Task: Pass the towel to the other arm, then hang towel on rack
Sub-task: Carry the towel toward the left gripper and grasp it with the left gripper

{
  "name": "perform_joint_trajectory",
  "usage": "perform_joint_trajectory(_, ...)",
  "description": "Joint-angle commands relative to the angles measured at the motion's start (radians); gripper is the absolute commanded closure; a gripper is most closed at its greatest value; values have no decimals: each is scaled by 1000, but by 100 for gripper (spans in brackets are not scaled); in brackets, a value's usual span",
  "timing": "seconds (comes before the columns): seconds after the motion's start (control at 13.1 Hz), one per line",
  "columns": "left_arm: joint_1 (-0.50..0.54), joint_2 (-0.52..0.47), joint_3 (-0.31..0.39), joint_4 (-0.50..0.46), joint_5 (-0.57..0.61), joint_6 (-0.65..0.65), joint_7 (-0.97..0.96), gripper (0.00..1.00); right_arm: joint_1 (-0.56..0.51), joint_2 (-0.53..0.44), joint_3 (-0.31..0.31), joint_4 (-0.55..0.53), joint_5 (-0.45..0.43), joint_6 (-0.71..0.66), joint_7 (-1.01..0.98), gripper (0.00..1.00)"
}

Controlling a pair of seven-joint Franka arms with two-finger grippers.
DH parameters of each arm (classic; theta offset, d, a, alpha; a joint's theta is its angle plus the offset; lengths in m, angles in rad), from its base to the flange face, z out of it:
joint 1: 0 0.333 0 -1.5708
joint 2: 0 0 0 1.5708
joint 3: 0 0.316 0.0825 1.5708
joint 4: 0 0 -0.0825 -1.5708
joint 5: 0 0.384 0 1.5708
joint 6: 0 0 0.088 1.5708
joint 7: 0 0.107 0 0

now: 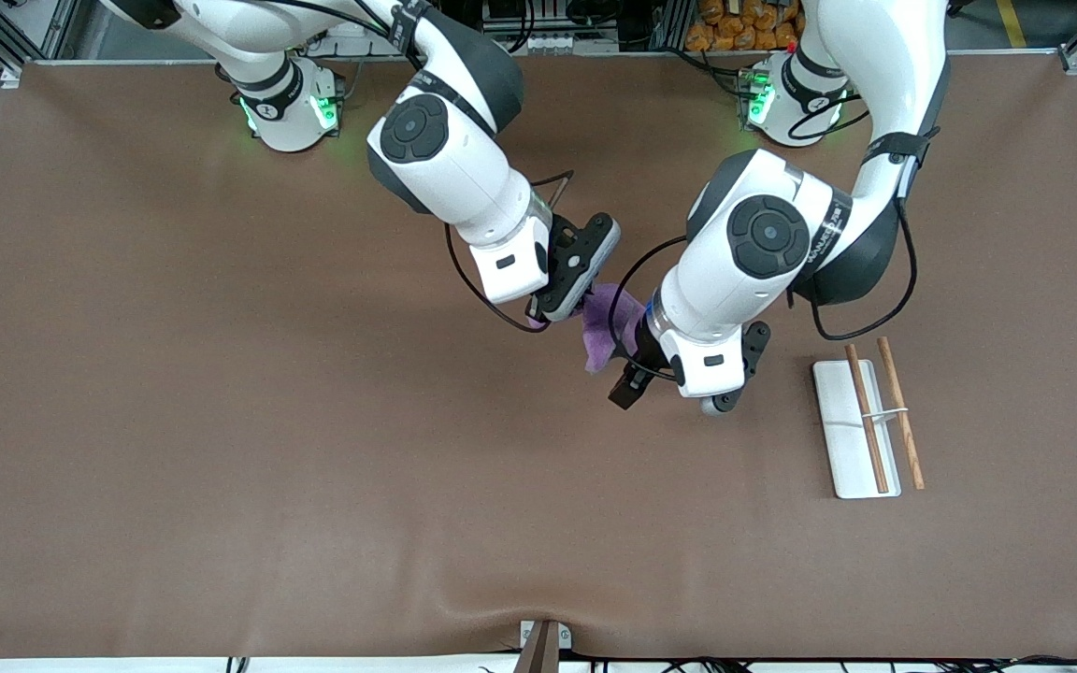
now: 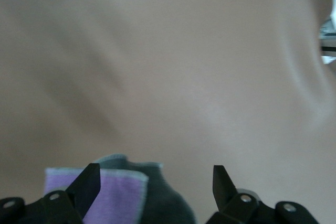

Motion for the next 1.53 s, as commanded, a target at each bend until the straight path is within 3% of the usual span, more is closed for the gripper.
perform_joint_trajectory(0.0,0,-8,-6,18,-31,-81,0,10,10,11,-4,17,-2,7,4,100)
perform_joint_trajectory(0.31,0,-8,-8,18,-72,-115,-2,29,10,12,-4,15,-4,7,4,100)
perform_joint_trajectory(0.69,11,-16,-9,21,-77,-159,1,62,15,11,-5,14,-5,7,4,100)
perform_joint_trajectory(0.92,14,-21,-9,21,-77,-162,3,100,12,12,-5,14,-5,5,4,100)
perform_joint_trajectory(1.23,16,-28,-8,21,-72,-164,6,100,12,11,-5,8,-5,5,4,100)
perform_joint_trajectory(1.46,38,-59,4,21,-63,-234,101,100,10,11,-5,6,-5,5,4,100)
